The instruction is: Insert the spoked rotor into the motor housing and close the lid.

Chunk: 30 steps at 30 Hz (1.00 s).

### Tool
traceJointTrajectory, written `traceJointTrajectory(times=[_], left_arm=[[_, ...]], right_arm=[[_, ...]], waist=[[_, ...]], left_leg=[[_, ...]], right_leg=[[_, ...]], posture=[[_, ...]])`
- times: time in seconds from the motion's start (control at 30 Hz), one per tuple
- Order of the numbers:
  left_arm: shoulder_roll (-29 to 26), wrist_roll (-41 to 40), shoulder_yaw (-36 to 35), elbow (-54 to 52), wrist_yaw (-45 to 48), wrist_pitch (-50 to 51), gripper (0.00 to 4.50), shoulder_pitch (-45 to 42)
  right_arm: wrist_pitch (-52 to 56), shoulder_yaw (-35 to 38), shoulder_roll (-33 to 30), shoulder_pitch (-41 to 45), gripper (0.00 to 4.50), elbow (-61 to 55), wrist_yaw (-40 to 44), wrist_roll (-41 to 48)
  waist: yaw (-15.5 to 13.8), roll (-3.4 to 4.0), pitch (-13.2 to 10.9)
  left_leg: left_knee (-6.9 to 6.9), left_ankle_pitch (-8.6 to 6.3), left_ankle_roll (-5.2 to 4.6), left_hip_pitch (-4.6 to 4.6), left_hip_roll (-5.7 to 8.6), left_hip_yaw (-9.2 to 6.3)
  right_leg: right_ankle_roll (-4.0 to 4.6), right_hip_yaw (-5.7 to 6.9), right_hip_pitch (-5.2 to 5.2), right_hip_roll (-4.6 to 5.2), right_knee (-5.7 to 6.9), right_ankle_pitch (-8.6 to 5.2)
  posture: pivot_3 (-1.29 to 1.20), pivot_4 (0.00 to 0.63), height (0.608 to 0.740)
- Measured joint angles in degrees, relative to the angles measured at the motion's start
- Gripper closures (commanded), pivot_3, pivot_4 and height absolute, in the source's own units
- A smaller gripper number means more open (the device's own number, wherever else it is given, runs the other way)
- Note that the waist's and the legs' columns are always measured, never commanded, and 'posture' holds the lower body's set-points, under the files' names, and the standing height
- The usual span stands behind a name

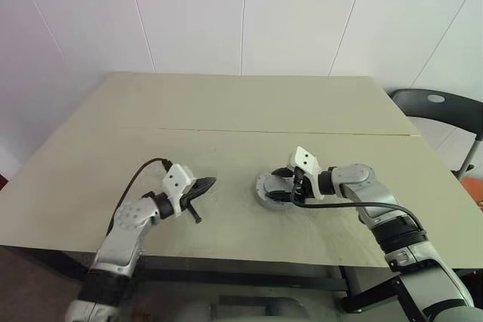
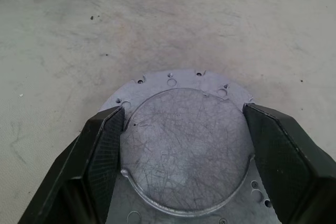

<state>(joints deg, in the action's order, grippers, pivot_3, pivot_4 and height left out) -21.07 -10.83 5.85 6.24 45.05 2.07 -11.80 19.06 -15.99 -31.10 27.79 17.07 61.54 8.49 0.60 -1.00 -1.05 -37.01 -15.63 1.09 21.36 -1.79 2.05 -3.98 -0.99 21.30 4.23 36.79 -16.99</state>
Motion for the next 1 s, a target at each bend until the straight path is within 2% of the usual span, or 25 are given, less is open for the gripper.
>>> traceJointTrajectory(times=[0.1,0.27,0.4,0.7,0.87,1.0], left_arm=[[2.6,-0.3,1.0,4.9,2.0,0.0,4.50,-6.4],[7.4,-1.0,4.3,12.7,7.2,0.3,4.50,-13.5],[9.8,-3.4,4.3,17.4,10.9,3.5,4.50,-16.0],[12.8,-3.4,4.6,23.0,14.5,7.8,4.50,-19.0],[14.5,0.1,7.4,25.4,12.1,9.2,4.50,-20.8],[12.9,3.4,11.3,23.8,12.2,12.3,4.50,-23.2]], right_arm=[[0.0,-0.1,0.1,0.0,1.24,0.0,0.1,0.0],[0.0,-0.3,0.4,-0.1,1.24,-0.7,0.2,0.0],[0.0,-0.3,0.8,-0.3,1.24,-0.9,-0.2,0.0],[0.1,-0.2,2.1,-0.8,1.24,-1.7,-1.9,-0.2],[0.5,-0.2,3.2,-0.6,1.24,-2.2,-2.8,-0.4],[2.1,0.4,3.9,-0.7,1.24,-2.6,-3.0,-0.4]], waist=[[0.1,0.02,0.1],[0.4,-0.03,0.1],[0.4,-0.03,0.1],[0.6,-0.03,0.1],[0.7,0.00,0.1],[0.5,0.03,0.1]], left_leg=[[-0.04,0.01,-0.01,-0.03,0.03,0.13],[0.04,0.07,-0.14,0.00,0.00,0.14],[0.07,0.08,-0.16,-0.01,-0.09,0.09],[0.08,0.08,-0.17,-0.06,-0.08,-0.37],[0.11,0.10,-0.19,-0.06,-0.08,-0.53],[0.13,0.11,-0.20,-0.12,-0.07,-0.76]], right_leg=[[0.00,0.47,-0.02,0.45,-0.10,0.01],[-0.02,0.63,-0.05,0.45,-0.36,0.03],[-0.04,0.85,-0.04,0.44,-0.37,0.03],[-0.18,1.26,0.00,0.43,-0.37,0.12],[-0.47,1.29,0.01,0.27,-0.37,0.31],[-0.48,1.41,0.05,0.06,-0.36,0.31]], posture=[[0.00,0.000,0.740],[0.00,0.000,0.740],[0.00,0.000,0.740],[0.00,0.000,0.740],[0.00,0.000,0.740],[0.00,0.000,0.740]])
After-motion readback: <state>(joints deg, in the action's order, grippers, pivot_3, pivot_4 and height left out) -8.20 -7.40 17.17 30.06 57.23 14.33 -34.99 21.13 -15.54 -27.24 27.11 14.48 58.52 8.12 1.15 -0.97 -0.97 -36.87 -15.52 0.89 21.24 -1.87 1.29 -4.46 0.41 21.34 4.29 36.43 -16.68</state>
